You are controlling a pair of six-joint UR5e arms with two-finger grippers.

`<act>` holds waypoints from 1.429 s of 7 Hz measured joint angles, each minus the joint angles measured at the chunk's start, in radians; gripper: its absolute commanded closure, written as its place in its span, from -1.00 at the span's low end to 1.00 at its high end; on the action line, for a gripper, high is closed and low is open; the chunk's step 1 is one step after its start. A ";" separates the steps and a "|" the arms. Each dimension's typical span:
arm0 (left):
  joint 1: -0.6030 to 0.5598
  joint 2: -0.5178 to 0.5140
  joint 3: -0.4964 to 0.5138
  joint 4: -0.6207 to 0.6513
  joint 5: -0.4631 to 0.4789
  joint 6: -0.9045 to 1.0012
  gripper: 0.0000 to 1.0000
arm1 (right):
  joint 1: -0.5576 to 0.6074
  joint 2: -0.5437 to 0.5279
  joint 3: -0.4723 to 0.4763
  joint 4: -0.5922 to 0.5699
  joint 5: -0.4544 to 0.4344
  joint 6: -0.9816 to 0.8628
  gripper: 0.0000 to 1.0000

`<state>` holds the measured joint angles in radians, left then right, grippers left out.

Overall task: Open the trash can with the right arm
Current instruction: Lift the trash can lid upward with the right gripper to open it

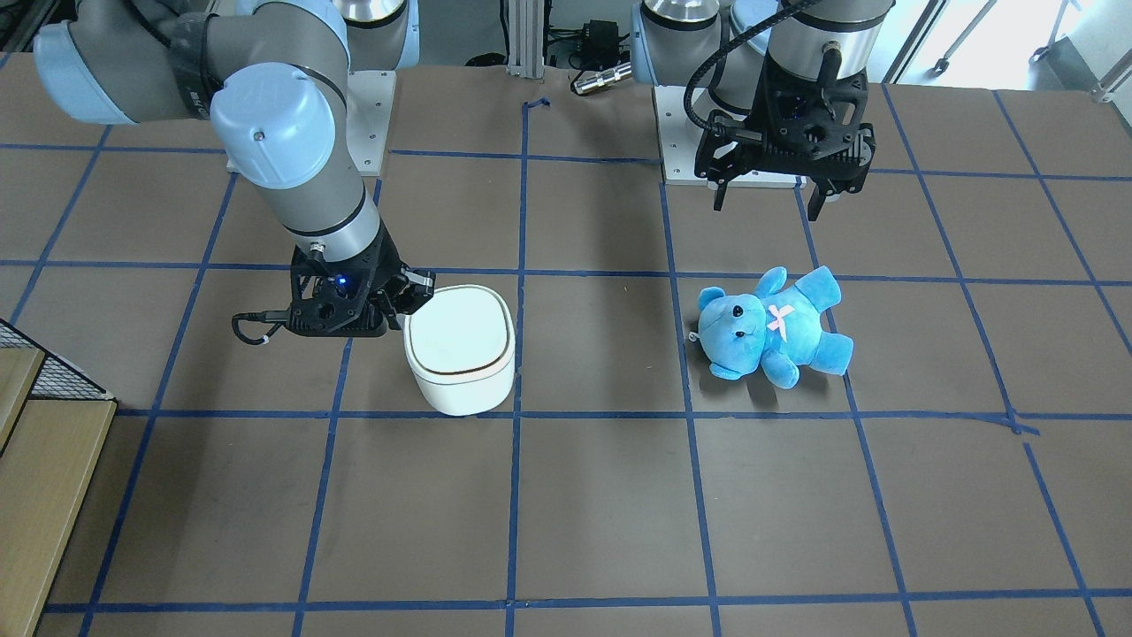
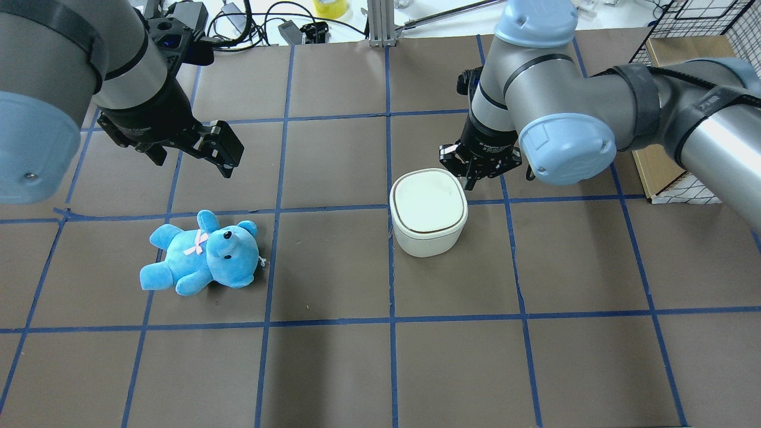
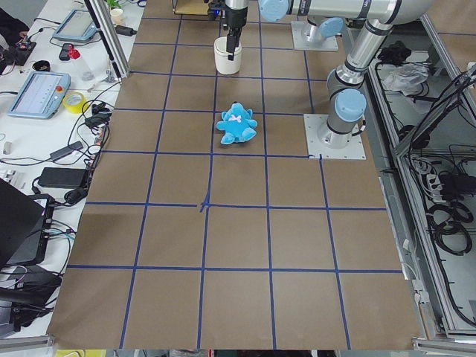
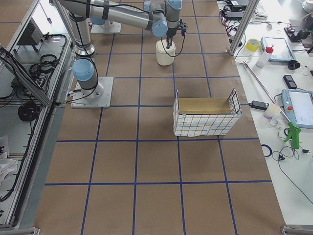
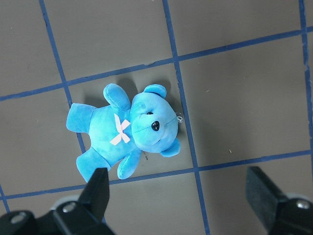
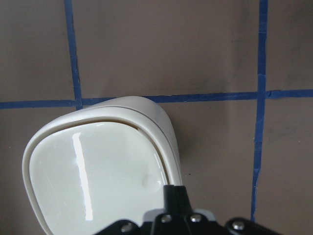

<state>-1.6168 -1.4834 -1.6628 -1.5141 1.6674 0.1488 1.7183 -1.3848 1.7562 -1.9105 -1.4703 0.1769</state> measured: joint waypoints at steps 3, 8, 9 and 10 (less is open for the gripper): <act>0.000 0.000 0.000 0.000 0.000 0.000 -1.00 | 0.017 0.021 0.006 -0.022 0.001 -0.004 0.93; 0.000 0.000 0.000 0.000 0.000 0.000 -1.00 | 0.018 0.030 0.022 -0.028 0.001 -0.010 0.93; 0.000 0.000 0.000 0.000 0.000 0.000 -1.00 | 0.018 0.031 0.022 -0.028 0.001 -0.010 0.93; 0.000 0.000 0.000 0.000 0.000 0.000 -1.00 | 0.018 0.034 0.022 -0.029 0.001 -0.010 0.93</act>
<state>-1.6168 -1.4834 -1.6628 -1.5140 1.6674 0.1488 1.7364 -1.3513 1.7786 -1.9393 -1.4696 0.1672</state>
